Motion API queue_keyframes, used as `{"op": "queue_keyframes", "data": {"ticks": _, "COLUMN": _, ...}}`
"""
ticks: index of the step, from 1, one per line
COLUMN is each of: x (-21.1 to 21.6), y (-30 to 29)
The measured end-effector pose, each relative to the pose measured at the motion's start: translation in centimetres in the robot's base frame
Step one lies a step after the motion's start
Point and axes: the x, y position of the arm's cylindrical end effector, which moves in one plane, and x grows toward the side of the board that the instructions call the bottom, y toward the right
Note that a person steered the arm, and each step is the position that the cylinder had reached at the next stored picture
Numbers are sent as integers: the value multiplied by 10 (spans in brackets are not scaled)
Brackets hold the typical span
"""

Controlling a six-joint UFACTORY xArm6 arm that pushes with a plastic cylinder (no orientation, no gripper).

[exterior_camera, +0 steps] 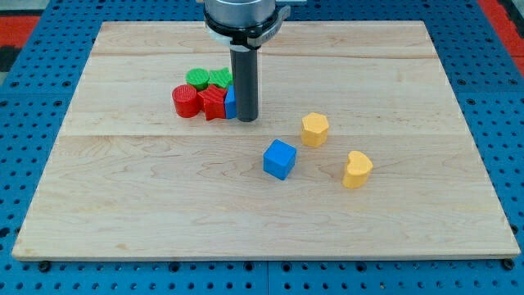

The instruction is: Place the blue cube below the red blocks

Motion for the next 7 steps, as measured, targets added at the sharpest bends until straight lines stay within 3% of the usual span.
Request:
{"op": "queue_keyframes", "data": {"ticks": 1, "x": 14, "y": 18}}
{"op": "queue_keyframes", "data": {"ticks": 3, "x": 19, "y": 118}}
{"op": "queue_keyframes", "data": {"ticks": 5, "x": 83, "y": 96}}
{"op": "queue_keyframes", "data": {"ticks": 7, "x": 100, "y": 69}}
